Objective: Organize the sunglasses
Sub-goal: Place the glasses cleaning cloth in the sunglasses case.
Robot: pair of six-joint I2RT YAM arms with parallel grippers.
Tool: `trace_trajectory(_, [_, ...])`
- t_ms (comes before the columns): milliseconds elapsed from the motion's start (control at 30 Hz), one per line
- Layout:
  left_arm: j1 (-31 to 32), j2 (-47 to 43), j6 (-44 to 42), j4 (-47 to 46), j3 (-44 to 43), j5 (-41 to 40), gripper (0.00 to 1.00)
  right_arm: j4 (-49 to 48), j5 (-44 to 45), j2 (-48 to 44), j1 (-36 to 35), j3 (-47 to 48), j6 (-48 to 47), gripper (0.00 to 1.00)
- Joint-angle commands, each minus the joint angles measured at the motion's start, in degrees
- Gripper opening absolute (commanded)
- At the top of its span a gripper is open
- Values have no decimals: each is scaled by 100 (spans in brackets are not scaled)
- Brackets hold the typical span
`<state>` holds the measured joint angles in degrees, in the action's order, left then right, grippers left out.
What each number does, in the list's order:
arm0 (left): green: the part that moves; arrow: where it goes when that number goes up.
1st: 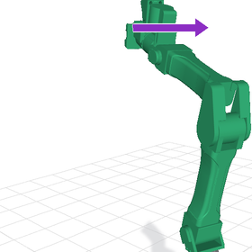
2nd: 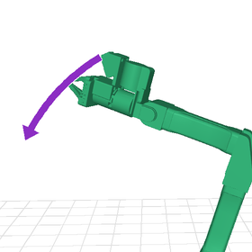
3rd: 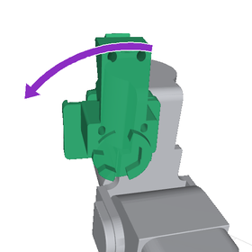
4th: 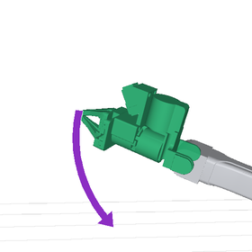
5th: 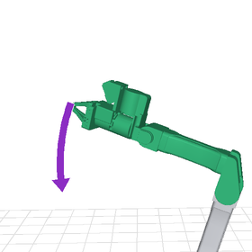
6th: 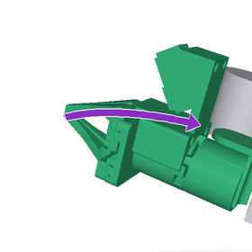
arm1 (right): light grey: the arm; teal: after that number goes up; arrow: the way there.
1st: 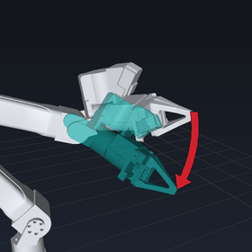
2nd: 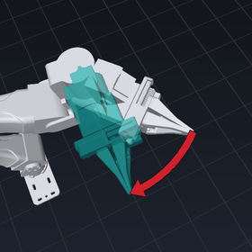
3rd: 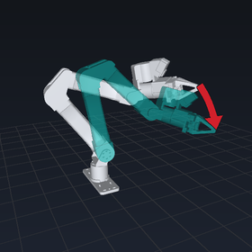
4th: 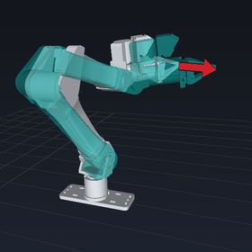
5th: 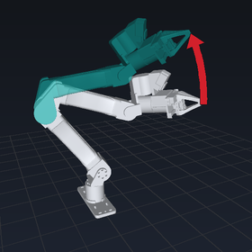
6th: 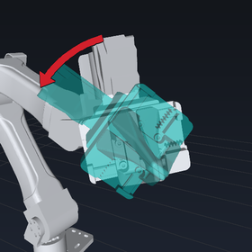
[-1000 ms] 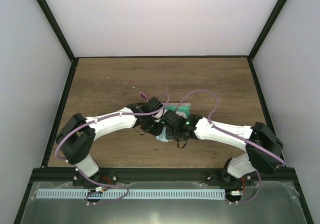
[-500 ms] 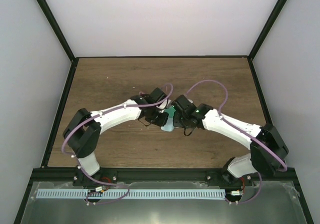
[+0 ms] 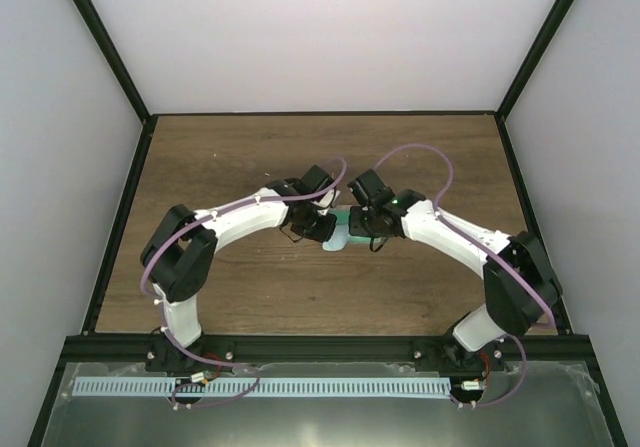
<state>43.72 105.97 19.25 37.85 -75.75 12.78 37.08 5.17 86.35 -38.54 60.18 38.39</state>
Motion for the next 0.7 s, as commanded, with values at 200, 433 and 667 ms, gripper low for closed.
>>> trace_trajectory(200, [-150,249,-89,-244,-195,30,4,-161,-120,588,163,531,-483,1])
trace_trajectory(433, [-224,435,-144,-301,-342,33,4,-159,-25,783,172,614,-568,1])
trace_trajectory(667, [-308,577,-159,-389,-523,36,4,-154,24,840,264,643,-578,1])
